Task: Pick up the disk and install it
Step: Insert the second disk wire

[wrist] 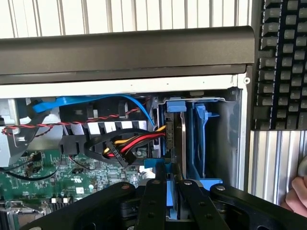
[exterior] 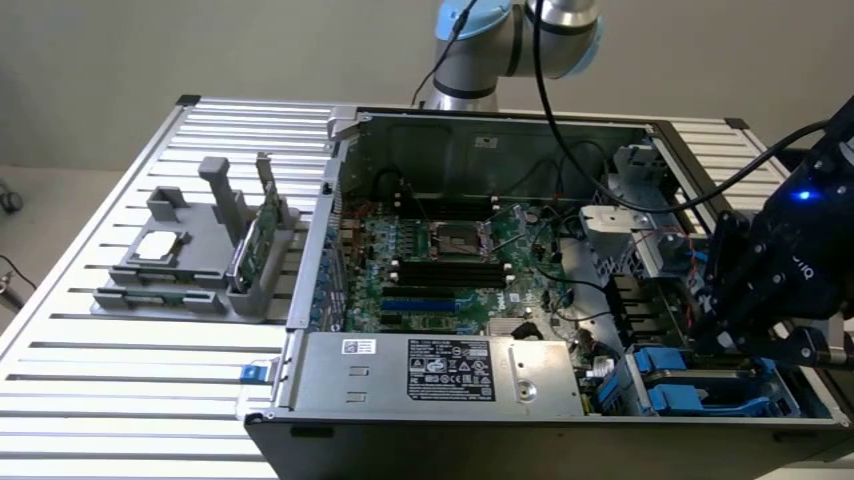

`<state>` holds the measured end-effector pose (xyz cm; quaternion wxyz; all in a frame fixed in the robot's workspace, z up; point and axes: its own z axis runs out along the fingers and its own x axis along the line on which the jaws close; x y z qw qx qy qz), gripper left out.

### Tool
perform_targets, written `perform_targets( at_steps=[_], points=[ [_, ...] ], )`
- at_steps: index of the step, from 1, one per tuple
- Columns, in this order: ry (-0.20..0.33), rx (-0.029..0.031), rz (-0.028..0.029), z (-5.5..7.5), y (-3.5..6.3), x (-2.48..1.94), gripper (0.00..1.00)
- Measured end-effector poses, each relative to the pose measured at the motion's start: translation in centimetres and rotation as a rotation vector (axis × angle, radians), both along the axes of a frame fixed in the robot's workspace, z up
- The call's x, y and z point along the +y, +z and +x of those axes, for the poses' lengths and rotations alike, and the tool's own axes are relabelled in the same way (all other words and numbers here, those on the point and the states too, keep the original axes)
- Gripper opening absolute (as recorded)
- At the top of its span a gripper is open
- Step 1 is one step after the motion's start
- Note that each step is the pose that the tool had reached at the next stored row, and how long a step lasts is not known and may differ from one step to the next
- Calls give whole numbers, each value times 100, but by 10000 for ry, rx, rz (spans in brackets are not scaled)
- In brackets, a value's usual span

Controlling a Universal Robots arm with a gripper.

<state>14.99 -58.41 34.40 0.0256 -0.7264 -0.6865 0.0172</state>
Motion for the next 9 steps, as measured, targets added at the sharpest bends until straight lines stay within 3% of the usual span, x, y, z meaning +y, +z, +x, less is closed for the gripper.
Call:
perform_targets(
  at_steps=[3,9],
  points=[
    [17,-78,-3,1,-3,0,16],
    [31,-122,-3,0,-16,0,16]
  ],
)
